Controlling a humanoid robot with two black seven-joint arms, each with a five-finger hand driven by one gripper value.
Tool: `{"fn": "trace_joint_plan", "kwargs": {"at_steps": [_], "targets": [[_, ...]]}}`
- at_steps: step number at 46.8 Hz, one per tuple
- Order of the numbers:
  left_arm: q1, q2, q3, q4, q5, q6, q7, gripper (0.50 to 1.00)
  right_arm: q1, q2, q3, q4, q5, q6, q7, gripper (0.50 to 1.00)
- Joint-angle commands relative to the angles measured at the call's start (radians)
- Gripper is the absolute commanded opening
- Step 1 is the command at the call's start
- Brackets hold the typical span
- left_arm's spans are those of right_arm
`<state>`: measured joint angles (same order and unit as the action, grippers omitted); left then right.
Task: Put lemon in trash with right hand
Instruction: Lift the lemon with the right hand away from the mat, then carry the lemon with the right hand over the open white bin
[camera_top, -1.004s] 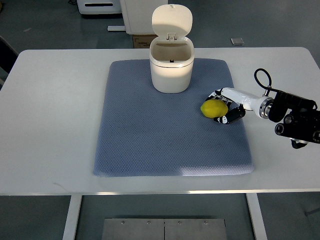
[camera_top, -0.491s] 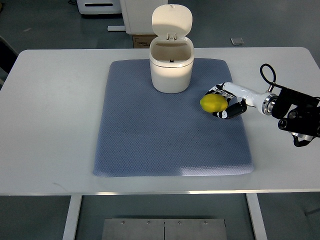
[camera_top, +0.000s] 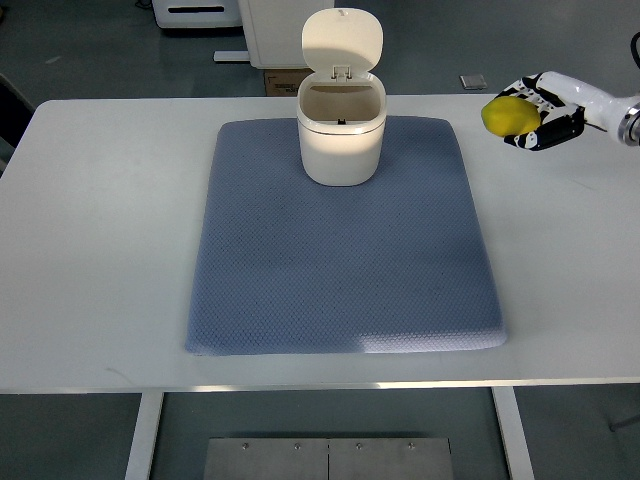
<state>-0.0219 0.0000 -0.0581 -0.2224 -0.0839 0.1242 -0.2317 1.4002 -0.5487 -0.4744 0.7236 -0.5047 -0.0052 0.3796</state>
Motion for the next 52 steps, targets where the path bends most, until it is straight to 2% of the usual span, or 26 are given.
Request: {"fn": "trace_joint_plan", "kwargs": {"at_steps": [1,7,16,52], "targets": [[0.0,0.0,0.0,0.0,0.0,0.0,0.0,1.0,-0.009,0.009,0.031,-0.084,0.0,0.053,0.012,0.5],[0.0,0.0,0.001,0.0,0.0,0.0,0.0,1.0,-0.013,0.01,0.063,-0.138,-0.001,0.1,0.018,0.5],[0.0,0.0,0.0,0.0,0.0,0.0,0.0,1.0,0.0,0.027,0.072,-0.13,0.005,0.11,0.004,0.5],[0.0,0.0,0.0,0.0,0.0,0.0,0.0,1.0,0.076,0.256,0.082,-0.124,0.098,0.119,-0.096,0.5]]}}
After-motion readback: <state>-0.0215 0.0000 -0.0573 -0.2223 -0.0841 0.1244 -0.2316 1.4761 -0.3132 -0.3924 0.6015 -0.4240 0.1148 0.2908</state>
